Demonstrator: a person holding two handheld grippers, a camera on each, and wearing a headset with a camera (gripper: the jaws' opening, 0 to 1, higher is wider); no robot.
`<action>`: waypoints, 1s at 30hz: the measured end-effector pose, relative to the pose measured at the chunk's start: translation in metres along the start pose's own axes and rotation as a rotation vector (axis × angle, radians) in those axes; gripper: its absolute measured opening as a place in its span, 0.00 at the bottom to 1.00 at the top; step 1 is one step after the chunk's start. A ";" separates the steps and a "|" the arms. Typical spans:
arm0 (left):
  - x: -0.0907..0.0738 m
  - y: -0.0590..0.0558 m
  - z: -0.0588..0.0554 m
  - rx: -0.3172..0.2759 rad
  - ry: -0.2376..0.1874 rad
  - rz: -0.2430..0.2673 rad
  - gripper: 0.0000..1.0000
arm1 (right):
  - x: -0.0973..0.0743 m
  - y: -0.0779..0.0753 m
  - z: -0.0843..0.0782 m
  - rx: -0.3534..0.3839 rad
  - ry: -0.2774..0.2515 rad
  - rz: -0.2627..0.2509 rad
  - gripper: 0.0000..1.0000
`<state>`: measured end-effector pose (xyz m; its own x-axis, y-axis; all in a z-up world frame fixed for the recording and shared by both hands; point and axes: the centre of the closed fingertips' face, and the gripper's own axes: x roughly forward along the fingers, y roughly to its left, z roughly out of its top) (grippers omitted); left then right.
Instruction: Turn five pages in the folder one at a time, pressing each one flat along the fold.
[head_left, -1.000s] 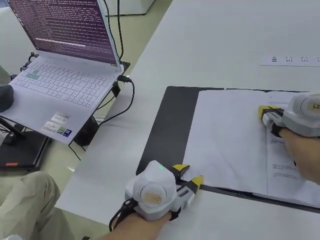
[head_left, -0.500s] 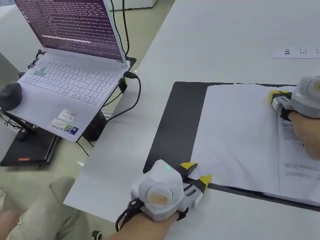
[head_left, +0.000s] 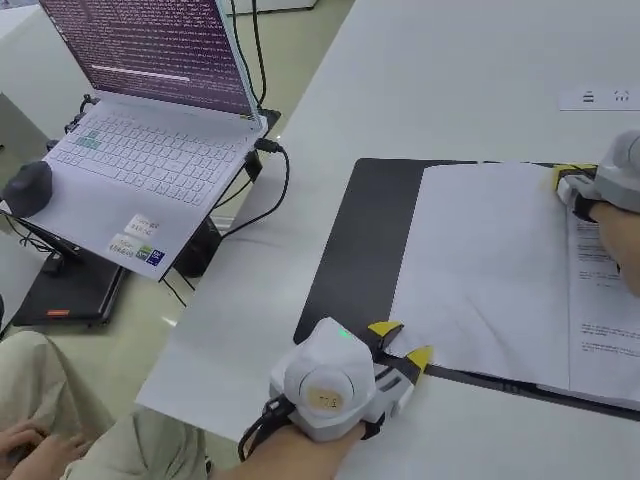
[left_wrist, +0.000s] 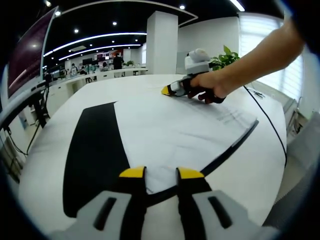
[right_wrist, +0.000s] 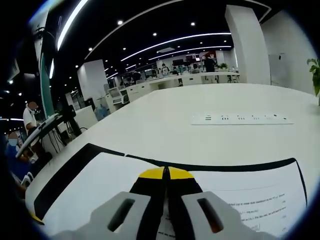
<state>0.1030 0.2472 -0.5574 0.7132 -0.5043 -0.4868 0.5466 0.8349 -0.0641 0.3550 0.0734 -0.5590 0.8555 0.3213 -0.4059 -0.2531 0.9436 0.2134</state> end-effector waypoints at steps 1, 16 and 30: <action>0.000 0.000 0.000 0.000 0.001 0.000 0.23 | 0.000 0.000 -0.001 0.003 0.001 0.001 0.00; 0.000 0.000 0.000 -0.002 -0.001 0.000 0.23 | -0.033 0.017 -0.013 0.019 0.018 0.047 0.00; -0.001 -0.002 0.002 -0.002 0.001 0.001 0.23 | -0.066 0.035 -0.021 0.025 0.046 0.096 0.00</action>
<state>0.1022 0.2460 -0.5553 0.7135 -0.5032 -0.4875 0.5450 0.8359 -0.0652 0.2807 0.0867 -0.5436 0.8062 0.4143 -0.4224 -0.3214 0.9060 0.2753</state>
